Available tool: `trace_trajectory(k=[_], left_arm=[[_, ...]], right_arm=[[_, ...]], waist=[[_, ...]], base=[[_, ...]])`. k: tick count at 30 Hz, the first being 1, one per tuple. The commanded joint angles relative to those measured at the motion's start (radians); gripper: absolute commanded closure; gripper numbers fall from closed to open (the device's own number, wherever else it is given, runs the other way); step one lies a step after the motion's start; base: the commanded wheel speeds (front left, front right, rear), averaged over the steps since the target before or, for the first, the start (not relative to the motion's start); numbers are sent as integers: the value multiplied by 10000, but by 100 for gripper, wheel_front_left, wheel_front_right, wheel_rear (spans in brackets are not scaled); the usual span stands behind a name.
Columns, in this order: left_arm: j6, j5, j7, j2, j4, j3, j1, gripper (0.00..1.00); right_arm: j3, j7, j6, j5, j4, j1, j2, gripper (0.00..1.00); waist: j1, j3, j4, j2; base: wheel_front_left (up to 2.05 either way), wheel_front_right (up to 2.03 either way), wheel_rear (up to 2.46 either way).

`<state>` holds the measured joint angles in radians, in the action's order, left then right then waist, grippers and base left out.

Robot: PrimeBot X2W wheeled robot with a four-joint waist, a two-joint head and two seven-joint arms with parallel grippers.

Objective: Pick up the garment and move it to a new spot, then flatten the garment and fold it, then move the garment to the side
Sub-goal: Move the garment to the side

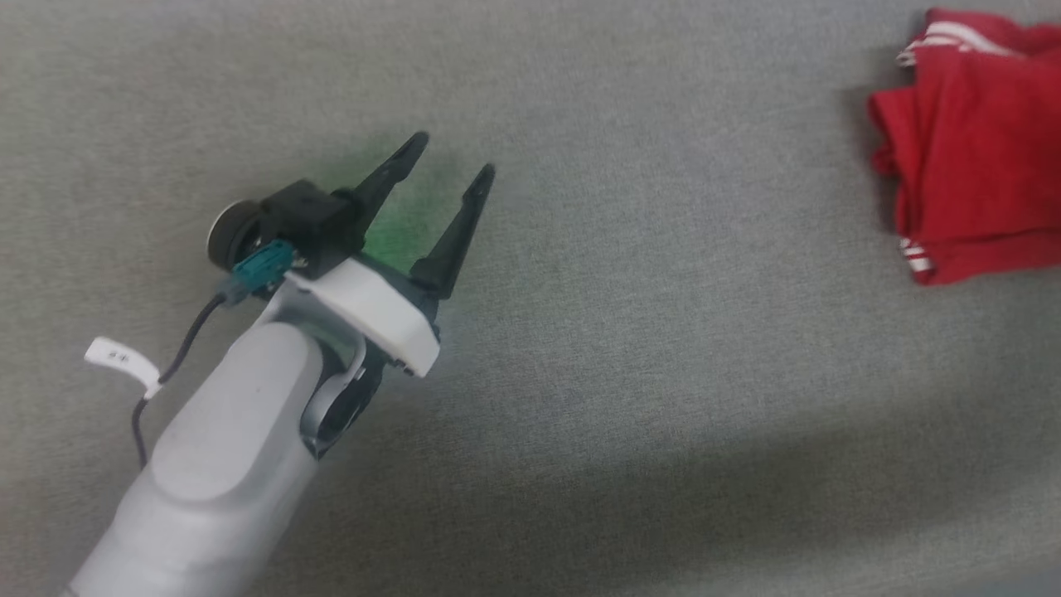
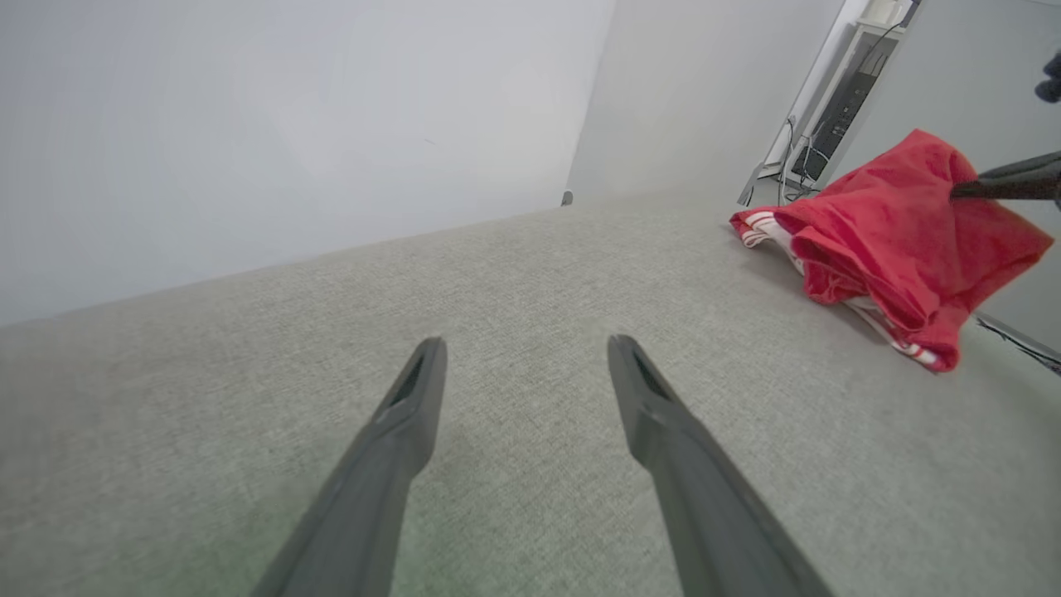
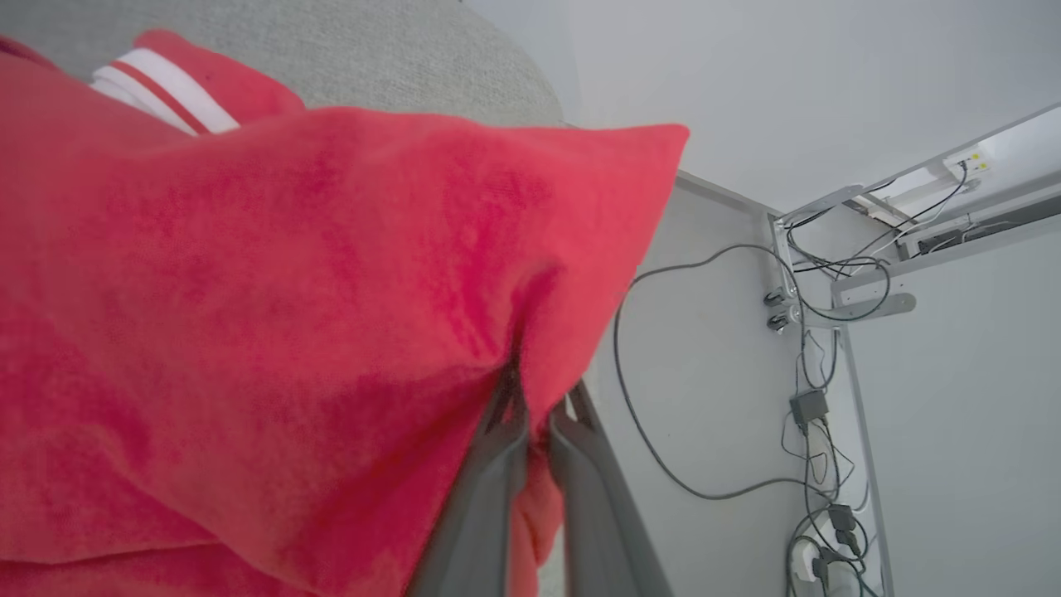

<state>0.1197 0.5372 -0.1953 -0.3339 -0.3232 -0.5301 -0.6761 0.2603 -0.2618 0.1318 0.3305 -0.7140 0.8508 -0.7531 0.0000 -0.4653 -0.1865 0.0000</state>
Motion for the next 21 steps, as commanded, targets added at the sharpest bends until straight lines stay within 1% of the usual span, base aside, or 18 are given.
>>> trace_trajectory(k=[1, 3, 5, 10, 14, 21], left_arm=[[48, -65, 2, 0, -66, -57, -213, 0], [64, -30, -28, 33, -149, -183, -407, 0], [80, 10, -77, 11, -232, -283, -572, 0], [103, 180, -162, -47, -438, -515, -894, 0], [96, 268, -253, -82, -573, -697, -1068, 0], [103, 416, -360, -128, -793, -942, -1264, 0]], right_arm=[[80, 195, -23, -130, -216, 214, -9, 100], [146, 596, -23, -373, -677, 521, -116, 100], [218, 962, -23, -527, -1190, 788, -76, 100], [570, 1606, -23, -1000, -2345, 1375, 209, 100], [818, 2217, -23, -1667, -3061, 1765, 516, 100], [783, 2735, -23, -2120, -4174, 2296, 993, 100]], waist=[[0, -203, -58, 0], [0, -346, -34, 0], [0, -464, -2, 0], [0, -708, 54, 0], [0, -840, 98, 0], [0, -917, 145, 0]], base=[[0, 0, 0], [0, 0, 0], [0, 0, 0], [0, 0, 0], [0, 0, 0], [0, 0, 0]])
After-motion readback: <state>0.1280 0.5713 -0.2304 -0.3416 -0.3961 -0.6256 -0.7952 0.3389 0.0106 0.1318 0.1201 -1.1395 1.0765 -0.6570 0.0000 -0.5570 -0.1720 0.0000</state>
